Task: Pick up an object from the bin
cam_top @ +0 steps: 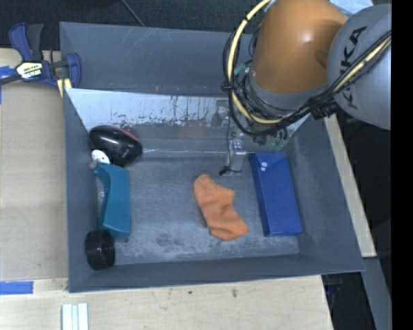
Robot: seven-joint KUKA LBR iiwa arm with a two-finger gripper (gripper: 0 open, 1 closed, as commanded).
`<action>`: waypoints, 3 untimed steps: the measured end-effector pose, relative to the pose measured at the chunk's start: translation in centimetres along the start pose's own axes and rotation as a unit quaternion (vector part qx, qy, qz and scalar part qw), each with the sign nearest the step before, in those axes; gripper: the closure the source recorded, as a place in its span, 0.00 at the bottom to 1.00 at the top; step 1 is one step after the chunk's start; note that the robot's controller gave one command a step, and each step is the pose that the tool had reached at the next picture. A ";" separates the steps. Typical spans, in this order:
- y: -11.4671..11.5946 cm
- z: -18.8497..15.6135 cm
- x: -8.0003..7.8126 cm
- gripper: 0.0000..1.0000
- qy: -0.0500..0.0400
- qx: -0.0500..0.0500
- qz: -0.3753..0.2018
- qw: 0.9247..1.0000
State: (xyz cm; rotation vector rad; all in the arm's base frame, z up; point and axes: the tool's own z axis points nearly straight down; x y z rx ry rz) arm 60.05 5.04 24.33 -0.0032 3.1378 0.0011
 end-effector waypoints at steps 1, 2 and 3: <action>-3.6 4.9 2.6 0.00 -0.002 0.000 -0.015 1.000; -3.5 10.5 1.7 0.00 0.000 0.001 -0.057 0.998; -2.8 12.7 4.5 0.00 0.000 0.000 -0.075 0.997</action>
Offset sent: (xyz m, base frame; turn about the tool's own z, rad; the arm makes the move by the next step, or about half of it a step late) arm -0.0160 -0.0316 -0.1085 -0.1170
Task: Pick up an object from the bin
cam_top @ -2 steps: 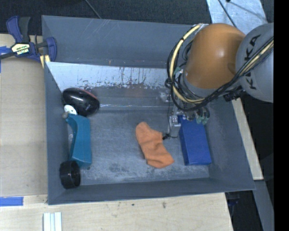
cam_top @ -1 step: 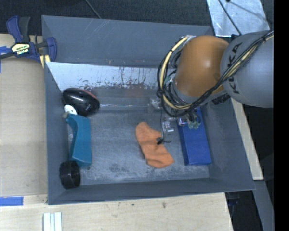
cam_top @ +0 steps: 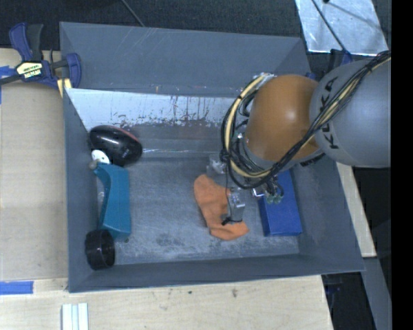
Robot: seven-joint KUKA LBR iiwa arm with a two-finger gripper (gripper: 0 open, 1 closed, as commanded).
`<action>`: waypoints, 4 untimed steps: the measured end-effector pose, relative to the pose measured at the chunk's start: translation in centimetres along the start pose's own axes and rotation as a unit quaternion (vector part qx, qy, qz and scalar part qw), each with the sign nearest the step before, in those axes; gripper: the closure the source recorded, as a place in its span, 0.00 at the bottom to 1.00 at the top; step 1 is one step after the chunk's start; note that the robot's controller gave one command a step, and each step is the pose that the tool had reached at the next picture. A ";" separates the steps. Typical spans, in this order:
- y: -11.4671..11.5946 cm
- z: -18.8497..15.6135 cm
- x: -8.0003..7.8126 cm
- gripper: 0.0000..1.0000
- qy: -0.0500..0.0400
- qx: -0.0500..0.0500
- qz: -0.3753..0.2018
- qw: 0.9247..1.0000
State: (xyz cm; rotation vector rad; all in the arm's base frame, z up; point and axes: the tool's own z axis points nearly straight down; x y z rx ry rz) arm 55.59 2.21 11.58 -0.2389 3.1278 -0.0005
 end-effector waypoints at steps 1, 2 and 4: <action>-3.0 2.4 -1.8 1.00 0.000 0.000 0.019 1.000; -3.0 2.4 -1.8 1.00 0.000 0.000 0.019 1.000; -1.7 4.4 2.6 1.00 0.000 0.000 -0.058 0.998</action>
Offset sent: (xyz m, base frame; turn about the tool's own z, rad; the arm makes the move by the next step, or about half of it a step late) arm 0.0000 0.0000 0.0000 0.0000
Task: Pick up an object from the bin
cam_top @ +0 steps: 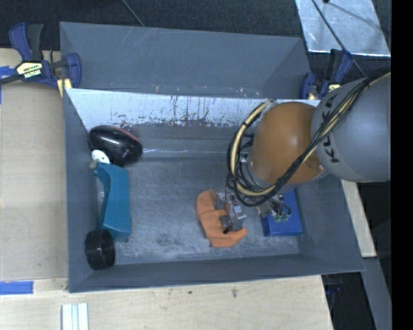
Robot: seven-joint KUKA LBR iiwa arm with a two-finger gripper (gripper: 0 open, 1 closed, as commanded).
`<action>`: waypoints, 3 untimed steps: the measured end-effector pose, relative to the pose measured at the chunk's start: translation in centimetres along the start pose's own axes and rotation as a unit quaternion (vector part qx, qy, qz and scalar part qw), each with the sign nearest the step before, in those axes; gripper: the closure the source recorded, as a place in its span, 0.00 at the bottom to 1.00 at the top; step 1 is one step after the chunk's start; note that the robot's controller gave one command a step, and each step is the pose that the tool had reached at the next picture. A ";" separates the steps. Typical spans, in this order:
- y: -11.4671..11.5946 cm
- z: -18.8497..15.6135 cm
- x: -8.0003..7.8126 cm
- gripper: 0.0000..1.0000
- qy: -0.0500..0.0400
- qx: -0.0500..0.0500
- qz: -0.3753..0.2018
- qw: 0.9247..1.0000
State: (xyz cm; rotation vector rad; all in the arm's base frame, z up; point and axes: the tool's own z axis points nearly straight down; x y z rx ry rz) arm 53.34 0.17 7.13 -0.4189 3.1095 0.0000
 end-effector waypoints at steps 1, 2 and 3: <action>0.0 0.0 0.0 1.00 0.000 0.000 0.000 1.000; 0.0 0.0 0.0 1.00 0.000 0.000 0.000 1.000; 3.3 -0.1 1.7 1.00 0.000 0.001 -0.073 0.997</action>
Offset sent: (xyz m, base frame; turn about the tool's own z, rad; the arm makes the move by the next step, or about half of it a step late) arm -0.0349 0.0161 0.0316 -0.0794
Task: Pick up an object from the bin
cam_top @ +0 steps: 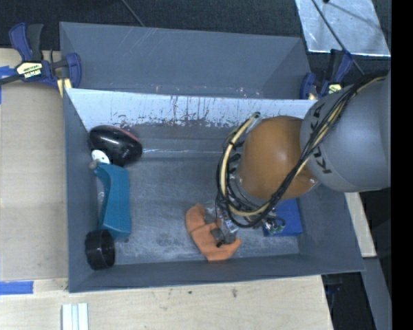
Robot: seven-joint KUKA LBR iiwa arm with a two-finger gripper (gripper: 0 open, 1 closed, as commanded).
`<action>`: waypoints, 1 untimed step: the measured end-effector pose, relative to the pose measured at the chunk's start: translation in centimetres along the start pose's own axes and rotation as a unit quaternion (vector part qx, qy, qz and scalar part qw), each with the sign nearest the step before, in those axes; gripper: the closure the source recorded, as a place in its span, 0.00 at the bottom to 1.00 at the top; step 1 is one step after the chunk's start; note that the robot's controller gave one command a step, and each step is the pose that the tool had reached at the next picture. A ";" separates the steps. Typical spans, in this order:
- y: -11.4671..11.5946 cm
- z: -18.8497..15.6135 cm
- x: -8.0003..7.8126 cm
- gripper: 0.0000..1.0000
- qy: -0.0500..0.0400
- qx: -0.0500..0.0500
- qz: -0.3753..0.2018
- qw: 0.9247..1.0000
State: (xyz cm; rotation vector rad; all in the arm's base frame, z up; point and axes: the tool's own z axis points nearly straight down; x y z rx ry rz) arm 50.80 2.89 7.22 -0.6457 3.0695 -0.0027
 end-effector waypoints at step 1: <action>1.2 -19.4 -5.6 1.00 -0.004 0.000 0.111 0.994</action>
Offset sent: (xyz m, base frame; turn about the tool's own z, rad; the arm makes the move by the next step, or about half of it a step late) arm 0.0000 0.0000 0.0000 0.0000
